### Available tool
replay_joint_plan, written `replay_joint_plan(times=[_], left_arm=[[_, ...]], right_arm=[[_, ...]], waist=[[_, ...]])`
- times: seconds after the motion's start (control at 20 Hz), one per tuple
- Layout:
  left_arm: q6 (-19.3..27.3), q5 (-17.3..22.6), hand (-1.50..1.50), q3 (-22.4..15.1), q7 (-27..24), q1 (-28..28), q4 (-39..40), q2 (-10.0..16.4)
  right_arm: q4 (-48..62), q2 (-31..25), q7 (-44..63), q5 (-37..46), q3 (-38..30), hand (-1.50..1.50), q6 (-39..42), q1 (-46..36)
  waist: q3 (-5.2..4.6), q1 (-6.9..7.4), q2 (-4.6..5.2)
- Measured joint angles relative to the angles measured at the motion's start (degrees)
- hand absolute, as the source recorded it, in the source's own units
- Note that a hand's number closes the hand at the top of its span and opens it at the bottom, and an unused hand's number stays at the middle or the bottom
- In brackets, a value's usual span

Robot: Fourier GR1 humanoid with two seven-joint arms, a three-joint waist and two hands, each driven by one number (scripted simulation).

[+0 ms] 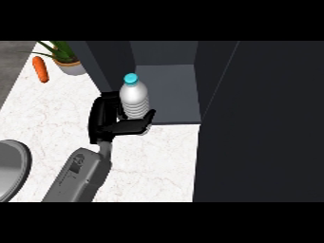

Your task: Pick up the bottled water, place it into the cabinet and close the cabinet

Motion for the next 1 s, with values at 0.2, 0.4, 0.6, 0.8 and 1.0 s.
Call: replay_joint_plan(times=[0.2,0.4,0.6,0.8,1.0], left_arm=[[4.9,-2.4,1.5,-0.7,1.1,0.1,-0.4,0.2],[9.0,-4.9,1.5,-2.0,2.3,0.2,-0.8,0.8],[11.6,-6.8,1.5,-3.4,3.1,0.4,-1.2,1.9],[13.8,-8.6,1.5,-4.6,3.0,0.3,-0.8,2.8],[16.5,-11.3,1.5,-6.4,2.5,0.1,0.1,3.8]], right_arm=[[0.0,-0.8,-0.2,-1.2,-0.6,-1.5,1.2,0.0],[-0.2,-1.1,0.6,-1.6,-1.0,-1.5,1.3,-0.7],[0.7,-1.0,0.5,-1.4,-0.4,-1.5,1.7,-1.3],[1.0,-1.3,0.3,-1.6,-0.4,-1.5,2.2,-1.5],[1.8,-1.0,-0.2,-1.3,-0.4,-1.5,2.1,-1.9]], waist=[[0.04,-0.85,-0.05],[0.11,-1.5,-0.06],[0.17,-2.14,-0.02],[0.24,-2.66,0.0],[0.35,-2.91,-0.03]])
